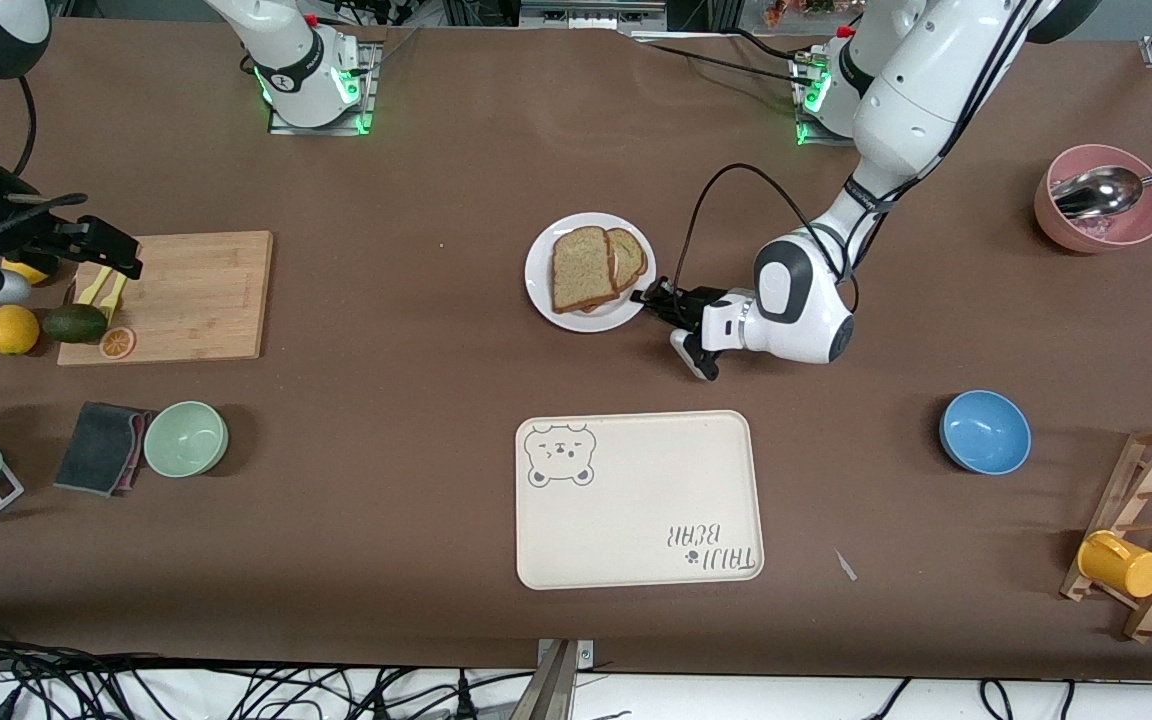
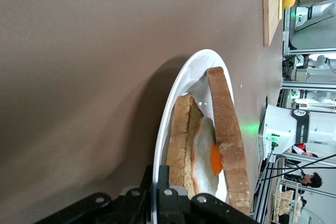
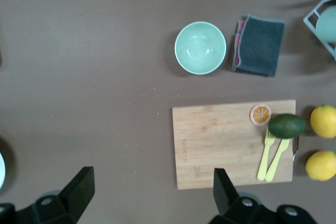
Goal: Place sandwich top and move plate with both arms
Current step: 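Slide the plate with the left gripper onto the bear tray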
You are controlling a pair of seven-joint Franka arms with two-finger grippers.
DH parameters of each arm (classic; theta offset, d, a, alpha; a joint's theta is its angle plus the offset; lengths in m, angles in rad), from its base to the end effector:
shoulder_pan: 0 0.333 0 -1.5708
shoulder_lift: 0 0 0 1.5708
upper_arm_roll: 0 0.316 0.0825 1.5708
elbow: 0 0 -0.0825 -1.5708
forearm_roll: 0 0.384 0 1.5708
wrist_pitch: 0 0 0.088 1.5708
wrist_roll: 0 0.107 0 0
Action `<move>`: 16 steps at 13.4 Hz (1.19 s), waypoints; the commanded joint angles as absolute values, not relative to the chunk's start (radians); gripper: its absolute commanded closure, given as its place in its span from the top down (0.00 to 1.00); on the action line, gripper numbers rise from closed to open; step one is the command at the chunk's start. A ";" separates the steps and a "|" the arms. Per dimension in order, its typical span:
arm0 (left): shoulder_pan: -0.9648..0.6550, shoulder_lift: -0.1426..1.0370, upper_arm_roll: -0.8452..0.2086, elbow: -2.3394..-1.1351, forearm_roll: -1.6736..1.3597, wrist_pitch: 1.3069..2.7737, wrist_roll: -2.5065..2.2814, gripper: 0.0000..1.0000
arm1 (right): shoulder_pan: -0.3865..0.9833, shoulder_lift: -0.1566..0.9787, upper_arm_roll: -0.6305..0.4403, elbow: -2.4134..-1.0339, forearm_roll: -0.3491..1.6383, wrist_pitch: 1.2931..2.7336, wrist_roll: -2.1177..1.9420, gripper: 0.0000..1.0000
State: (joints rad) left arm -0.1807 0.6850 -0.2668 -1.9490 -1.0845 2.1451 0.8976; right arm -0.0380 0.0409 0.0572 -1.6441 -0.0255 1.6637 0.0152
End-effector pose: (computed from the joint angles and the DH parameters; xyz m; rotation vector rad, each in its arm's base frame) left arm 0.5029 -0.2852 0.1244 2.0930 -0.4793 -0.2856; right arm 0.5719 0.0079 0.5748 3.1180 0.0103 -0.0325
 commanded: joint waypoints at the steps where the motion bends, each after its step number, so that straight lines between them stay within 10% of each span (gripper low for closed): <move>1: -0.129 0.641 -0.268 -1.939 -1.123 2.059 0.893 0.00 | -0.046 0.038 0.051 -1.618 -0.011 1.658 -0.040 1.00; 16: 0.009 0.903 -0.229 -1.355 -1.118 1.942 0.641 0.00 | -0.049 0.043 0.049 -1.617 0.000 1.664 -0.067 1.00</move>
